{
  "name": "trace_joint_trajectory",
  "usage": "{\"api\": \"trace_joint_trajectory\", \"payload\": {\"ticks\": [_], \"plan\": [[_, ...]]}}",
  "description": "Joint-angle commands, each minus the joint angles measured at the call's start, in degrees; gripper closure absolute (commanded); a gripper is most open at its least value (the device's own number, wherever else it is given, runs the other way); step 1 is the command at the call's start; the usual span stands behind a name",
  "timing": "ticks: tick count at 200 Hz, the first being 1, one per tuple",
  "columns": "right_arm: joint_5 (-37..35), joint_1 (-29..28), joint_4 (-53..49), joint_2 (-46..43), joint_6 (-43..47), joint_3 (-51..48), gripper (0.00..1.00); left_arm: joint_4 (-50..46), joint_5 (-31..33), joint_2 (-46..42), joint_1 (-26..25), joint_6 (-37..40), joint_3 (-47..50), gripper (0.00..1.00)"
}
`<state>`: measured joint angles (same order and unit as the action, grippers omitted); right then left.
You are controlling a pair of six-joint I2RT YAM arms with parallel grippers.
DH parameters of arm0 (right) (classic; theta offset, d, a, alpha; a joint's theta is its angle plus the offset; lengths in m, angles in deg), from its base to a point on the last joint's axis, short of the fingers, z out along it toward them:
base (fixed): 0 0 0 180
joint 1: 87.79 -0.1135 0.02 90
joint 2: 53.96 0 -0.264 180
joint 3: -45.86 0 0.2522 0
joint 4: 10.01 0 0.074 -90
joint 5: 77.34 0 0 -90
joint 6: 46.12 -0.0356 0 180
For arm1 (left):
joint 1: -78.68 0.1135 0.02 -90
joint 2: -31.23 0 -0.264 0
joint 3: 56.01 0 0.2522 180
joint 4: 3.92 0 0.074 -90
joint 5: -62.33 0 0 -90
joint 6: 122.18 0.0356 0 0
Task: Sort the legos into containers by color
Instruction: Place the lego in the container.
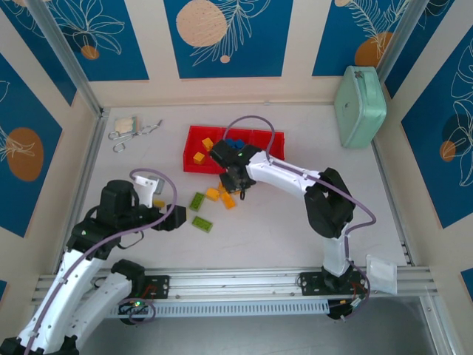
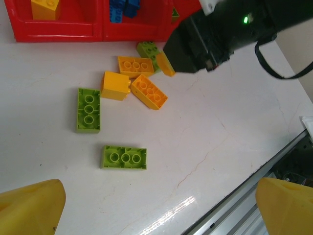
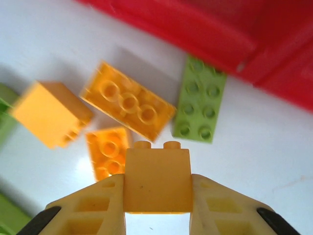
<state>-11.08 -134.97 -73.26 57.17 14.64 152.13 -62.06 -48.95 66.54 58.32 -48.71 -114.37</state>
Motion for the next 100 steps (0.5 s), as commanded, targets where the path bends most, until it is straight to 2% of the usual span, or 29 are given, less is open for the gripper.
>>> {"api": "trace_joint_trajectory", "payload": {"ticks": [1, 29, 64, 100], "plan": [[2.6, 0.51, 2.82, 0.32, 1.2, 6.47, 0.71, -0.57, 0.62, -1.57, 0.67, -0.47, -0.49, 0.01], [2.54, 0.68, 3.63, 7.05, 0.84, 17.28, 0.74, -0.36, 0.69, -2.79, 0.67, -0.43, -0.31, 0.01], [-1.19, 0.55, 5.76, 15.09, 1.87, 27.98, 0.75, -0.32, 0.45, -3.39, 0.59, -0.45, -0.31, 0.01], [-2.89, 0.87, 5.5, 23.16, 5.5, 38.5, 0.75, -0.05, 0.21, -3.51, 0.59, -0.34, -0.21, 0.01]]}}
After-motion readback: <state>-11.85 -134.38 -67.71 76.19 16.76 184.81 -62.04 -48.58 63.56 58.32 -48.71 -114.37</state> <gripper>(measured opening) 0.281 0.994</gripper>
